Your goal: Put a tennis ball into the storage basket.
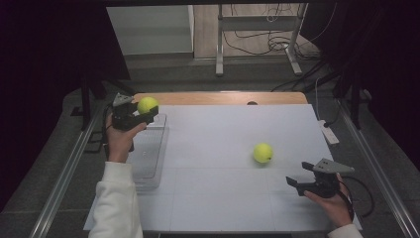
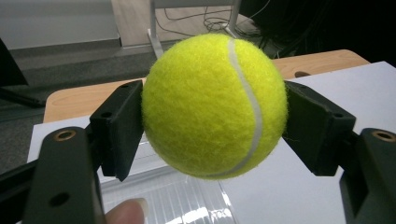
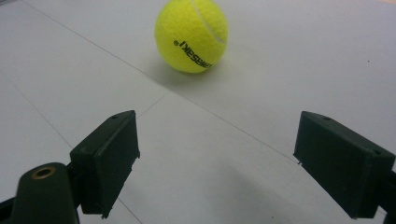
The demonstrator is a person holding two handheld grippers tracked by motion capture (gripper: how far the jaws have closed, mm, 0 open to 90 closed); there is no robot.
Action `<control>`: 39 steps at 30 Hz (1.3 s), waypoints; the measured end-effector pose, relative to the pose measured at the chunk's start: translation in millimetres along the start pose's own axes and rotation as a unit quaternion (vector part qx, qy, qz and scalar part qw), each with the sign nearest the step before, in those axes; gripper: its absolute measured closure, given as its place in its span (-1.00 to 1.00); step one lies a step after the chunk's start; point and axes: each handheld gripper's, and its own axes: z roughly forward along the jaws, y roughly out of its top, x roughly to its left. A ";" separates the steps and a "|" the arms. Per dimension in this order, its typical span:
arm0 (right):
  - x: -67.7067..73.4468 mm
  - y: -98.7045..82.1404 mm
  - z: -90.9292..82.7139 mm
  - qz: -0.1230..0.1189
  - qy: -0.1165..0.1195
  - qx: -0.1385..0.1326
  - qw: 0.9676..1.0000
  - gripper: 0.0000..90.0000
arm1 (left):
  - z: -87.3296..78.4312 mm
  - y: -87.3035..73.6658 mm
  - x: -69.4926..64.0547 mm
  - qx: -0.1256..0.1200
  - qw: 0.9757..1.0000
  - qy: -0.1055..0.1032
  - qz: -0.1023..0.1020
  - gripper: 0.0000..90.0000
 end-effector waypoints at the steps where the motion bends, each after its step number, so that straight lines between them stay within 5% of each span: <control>1: 0.0 0.0 0.0 0.000 0.000 0.000 1.000 -0.69 | 0.2 -0.2 0.9 0.001 1.000 0.002 0.000 -0.40; 39: -0.2 1.6 2.5 -0.003 0.004 -0.001 1.000 -0.69 | -4.4 -9.9 27.2 0.013 0.999 0.035 -0.023 -0.41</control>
